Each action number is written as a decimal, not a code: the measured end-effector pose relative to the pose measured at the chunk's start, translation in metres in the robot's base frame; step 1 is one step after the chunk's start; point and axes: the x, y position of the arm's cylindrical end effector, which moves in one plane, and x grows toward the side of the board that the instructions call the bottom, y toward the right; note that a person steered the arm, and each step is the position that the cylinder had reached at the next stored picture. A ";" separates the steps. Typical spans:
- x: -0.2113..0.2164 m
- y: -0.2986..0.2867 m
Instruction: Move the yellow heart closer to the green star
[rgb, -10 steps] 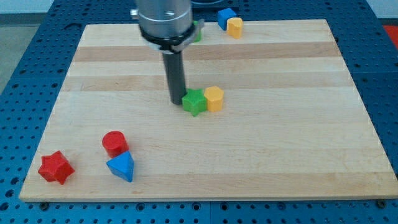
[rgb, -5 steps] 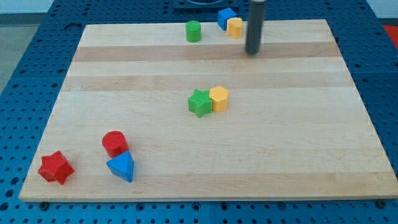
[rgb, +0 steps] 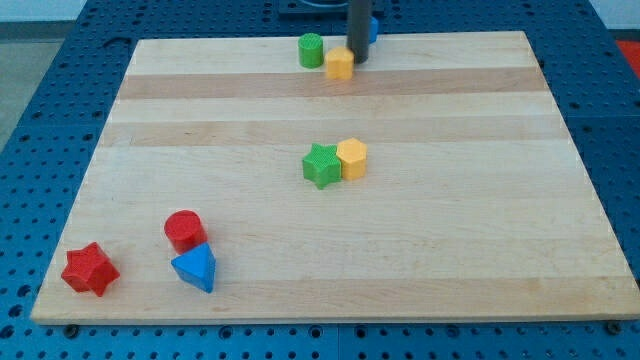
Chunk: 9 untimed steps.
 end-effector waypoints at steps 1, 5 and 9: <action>0.058 -0.033; 0.009 -0.007; 0.059 -0.086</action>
